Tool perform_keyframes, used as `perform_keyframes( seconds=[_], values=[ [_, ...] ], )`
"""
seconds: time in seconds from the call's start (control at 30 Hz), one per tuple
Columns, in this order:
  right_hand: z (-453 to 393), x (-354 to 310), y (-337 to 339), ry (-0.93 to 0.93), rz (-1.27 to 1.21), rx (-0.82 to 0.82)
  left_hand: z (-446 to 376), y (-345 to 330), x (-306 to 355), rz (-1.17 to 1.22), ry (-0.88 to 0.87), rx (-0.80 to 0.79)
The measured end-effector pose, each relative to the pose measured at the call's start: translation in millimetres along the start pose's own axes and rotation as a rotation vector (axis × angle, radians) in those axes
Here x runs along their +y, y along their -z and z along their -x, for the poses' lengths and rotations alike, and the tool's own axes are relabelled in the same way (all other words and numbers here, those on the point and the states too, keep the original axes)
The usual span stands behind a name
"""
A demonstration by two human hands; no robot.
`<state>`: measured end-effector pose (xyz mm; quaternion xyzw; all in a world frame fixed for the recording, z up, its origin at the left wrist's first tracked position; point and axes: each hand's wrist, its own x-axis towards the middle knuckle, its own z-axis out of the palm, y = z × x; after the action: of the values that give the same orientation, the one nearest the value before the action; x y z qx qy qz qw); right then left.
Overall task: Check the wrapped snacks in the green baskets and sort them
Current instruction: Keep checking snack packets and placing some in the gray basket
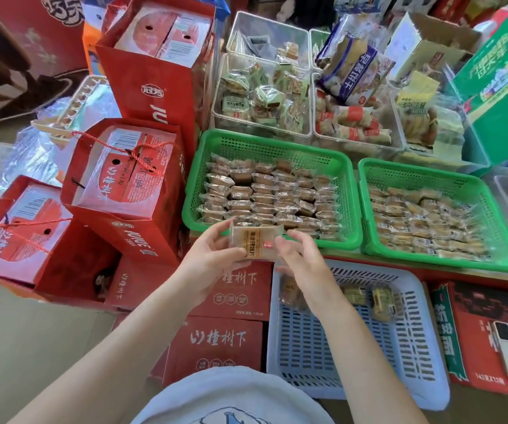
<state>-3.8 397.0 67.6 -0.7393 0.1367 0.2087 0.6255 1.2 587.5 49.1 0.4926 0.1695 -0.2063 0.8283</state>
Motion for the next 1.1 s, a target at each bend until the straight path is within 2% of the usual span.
perform_keyframes(
  seconds=[0.07,0.17,0.27,0.37,0.57,0.7,0.8,0.97,1.1],
  values=[
    [-21,-3,0,-0.054,-0.026,0.004,-15,2,5,-0.087,-0.018,-0.025],
    [-53,-8,-1,-0.011,0.013,0.038,-44,8,8,-0.165,-0.046,-0.005],
    [-90,-15,0,0.020,0.033,0.147,-84,20,5,-0.667,-0.201,0.181],
    [-132,-19,0,0.011,0.094,0.286,-126,34,2,-1.136,-0.314,0.199],
    [-206,-35,-18,0.184,0.275,0.281,-195,43,6,-1.710,-0.198,0.135],
    [-237,-31,-22,0.384,0.748,0.191,-211,55,3,-1.864,-0.152,0.161],
    [-248,-25,-21,0.553,1.053,0.116,-212,56,-2,-1.864,-0.151,0.167],
    [-267,-15,-37,0.666,1.209,0.077,-217,58,-5,-1.850,-0.179,0.175],
    [-284,-8,-41,0.666,1.290,0.157,-218,61,-9,-1.826,-0.309,0.187]
  ],
)
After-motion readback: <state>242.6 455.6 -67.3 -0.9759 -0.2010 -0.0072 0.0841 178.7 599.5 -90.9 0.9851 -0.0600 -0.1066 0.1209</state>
